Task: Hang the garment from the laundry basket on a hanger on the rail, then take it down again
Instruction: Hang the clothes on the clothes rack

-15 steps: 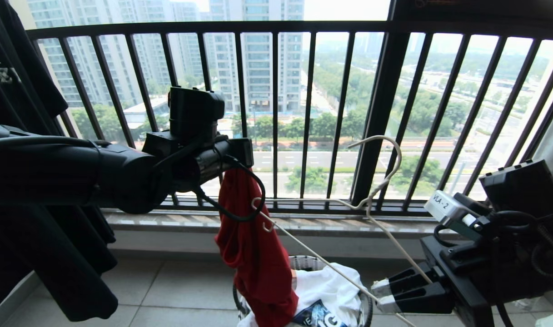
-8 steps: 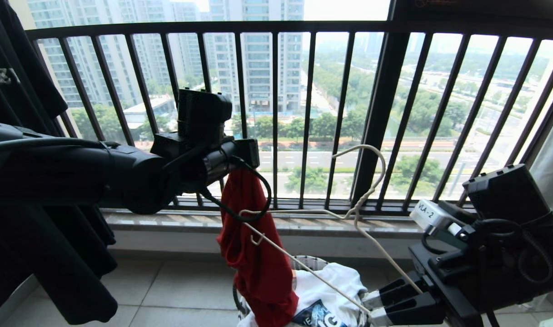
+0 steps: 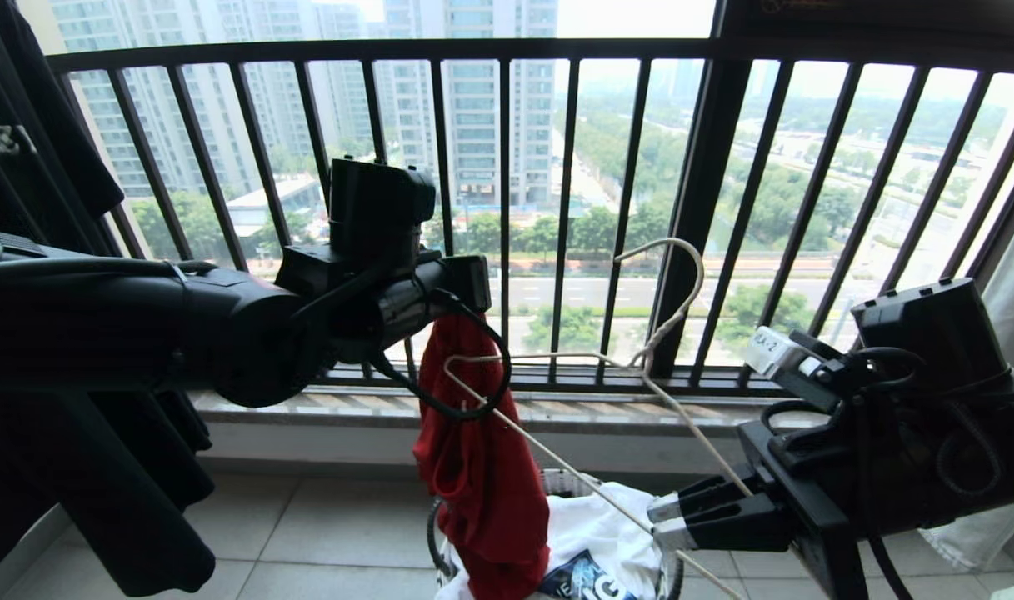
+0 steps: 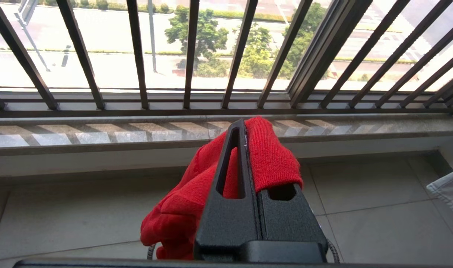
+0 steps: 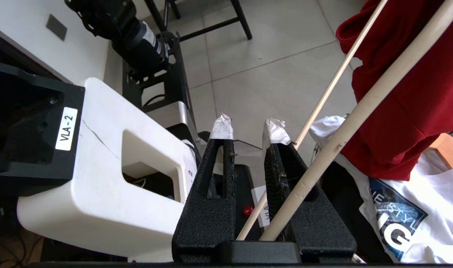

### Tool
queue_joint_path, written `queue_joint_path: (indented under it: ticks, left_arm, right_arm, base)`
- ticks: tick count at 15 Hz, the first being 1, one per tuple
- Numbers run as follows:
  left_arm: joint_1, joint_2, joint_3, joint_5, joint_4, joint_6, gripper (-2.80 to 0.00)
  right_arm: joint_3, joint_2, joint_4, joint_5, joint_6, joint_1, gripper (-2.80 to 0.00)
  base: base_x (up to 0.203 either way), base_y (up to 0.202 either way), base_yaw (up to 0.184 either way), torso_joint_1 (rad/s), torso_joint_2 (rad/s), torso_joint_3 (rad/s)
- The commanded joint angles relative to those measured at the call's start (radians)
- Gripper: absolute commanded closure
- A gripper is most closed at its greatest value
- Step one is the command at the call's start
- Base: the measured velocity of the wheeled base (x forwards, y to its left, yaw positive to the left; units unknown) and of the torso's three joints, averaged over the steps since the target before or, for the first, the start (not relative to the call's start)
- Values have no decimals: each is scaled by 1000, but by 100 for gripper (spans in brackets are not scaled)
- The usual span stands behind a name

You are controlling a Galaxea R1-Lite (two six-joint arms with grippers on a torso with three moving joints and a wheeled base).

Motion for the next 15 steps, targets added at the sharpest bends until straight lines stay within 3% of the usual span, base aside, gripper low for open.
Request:
queue_joint_path:
  ticks: [1, 11, 15]
  left_arm:
    - [-2, -22, 4, 4, -2, -1, 0]
    - [40, -19, 0, 5, -2, 13, 0]
    - [-7, -48, 23, -2, 8, 11, 0]
  right_arm:
    - [0, 2, -27, -12, 20, -27, 0]
    - [4, -42, -28, -42, 17, -58, 0]
    - [4, -24, -28, -39, 17, -54, 0]
  base:
    - [0, 0, 0, 0, 0, 0]
    - [0, 0, 0, 0, 0, 0]
    - [0, 0, 0, 0, 0, 0]
